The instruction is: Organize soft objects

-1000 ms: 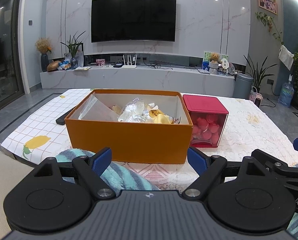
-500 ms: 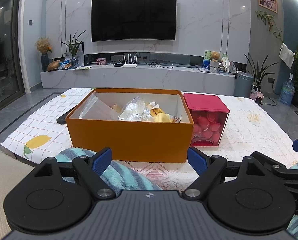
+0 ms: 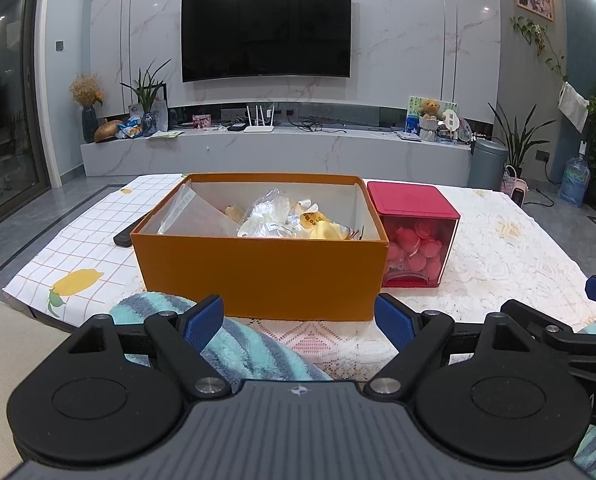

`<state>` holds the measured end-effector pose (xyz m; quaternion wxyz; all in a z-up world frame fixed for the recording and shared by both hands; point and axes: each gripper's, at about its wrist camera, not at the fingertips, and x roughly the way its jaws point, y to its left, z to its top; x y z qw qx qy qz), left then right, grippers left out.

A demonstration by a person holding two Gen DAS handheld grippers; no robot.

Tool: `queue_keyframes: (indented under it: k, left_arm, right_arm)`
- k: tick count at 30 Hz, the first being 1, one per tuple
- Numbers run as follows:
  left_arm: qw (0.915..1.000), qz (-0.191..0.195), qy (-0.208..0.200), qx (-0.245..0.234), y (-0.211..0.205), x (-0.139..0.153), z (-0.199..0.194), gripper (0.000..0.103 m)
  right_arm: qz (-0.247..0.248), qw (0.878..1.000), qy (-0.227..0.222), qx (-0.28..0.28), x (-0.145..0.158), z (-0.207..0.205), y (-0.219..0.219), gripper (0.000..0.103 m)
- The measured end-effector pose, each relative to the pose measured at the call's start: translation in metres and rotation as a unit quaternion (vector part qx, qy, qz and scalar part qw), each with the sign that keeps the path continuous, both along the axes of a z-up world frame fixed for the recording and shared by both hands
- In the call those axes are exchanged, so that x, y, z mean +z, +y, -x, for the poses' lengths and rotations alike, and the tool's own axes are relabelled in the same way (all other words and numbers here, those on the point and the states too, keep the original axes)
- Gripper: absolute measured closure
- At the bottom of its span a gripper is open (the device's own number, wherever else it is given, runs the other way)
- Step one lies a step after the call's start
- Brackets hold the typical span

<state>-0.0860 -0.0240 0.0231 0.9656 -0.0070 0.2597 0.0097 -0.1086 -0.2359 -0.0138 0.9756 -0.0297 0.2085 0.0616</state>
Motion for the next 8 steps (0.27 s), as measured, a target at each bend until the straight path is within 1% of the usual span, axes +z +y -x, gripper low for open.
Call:
queue_keyframes:
  k: [8]
  left_arm:
    - [0.9999, -0.009, -0.004, 0.005, 0.0017, -0.0031, 0.001, 0.003]
  right_arm:
    - [0.002, 1.0, 0.005, -0.002, -0.0037, -0.0012, 0.0035, 0.009]
